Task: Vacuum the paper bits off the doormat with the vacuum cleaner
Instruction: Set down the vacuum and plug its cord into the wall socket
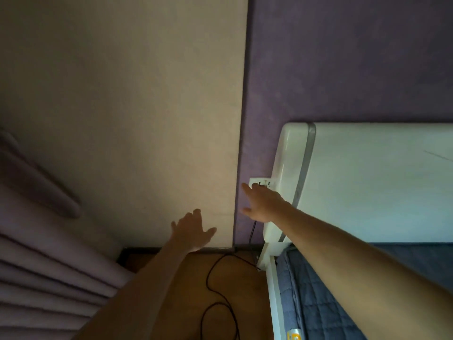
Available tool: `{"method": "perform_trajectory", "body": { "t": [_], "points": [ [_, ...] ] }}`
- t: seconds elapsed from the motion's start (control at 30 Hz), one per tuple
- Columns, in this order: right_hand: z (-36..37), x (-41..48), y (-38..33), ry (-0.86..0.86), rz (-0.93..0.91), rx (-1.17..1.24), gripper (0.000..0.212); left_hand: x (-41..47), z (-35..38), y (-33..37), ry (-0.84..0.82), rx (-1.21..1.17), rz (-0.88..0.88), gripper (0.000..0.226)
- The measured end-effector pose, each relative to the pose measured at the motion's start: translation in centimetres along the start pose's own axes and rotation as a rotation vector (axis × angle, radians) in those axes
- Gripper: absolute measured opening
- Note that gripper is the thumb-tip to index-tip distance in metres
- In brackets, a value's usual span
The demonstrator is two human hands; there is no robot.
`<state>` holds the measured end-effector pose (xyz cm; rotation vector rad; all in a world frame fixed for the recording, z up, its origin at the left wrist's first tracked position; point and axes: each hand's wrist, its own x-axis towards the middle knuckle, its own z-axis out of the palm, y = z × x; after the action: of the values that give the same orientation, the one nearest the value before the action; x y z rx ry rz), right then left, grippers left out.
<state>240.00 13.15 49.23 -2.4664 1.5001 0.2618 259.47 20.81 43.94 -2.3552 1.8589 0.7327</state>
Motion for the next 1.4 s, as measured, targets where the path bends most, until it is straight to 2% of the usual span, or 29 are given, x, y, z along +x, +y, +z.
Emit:
{"method": "perform_trajectory", "body": {
  "t": [0.3, 0.6, 1.0, 1.17, 1.4],
  "points": [
    [-4.8, -10.8, -5.9, 0.053, -0.019, -0.071, 0.073, -10.0, -9.4, -3.9, 0.095, 0.262, 0.088, 0.078],
    [-6.4, -22.1, -11.7, 0.136, 0.014, -0.103, 0.076, -22.8, -13.1, -7.9, 0.222, 0.330, 0.168, 0.076],
    [-9.6, -33.1, -16.6, 0.302, -0.036, -0.080, 0.068, -34.1, -15.2, -9.6, 0.350, 0.275, 0.209, 0.076],
    [-8.7, -35.9, -16.7, 0.282, 0.011, -0.066, 0.070, -36.5, -13.5, -9.2, 0.397, 0.272, 0.251, 0.073],
    [-4.3, -37.0, -16.6, 0.209, 0.029, -0.065, 0.070, -38.1, -9.4, -9.5, 0.332, 0.289, 0.222, 0.072]
  ]
}}
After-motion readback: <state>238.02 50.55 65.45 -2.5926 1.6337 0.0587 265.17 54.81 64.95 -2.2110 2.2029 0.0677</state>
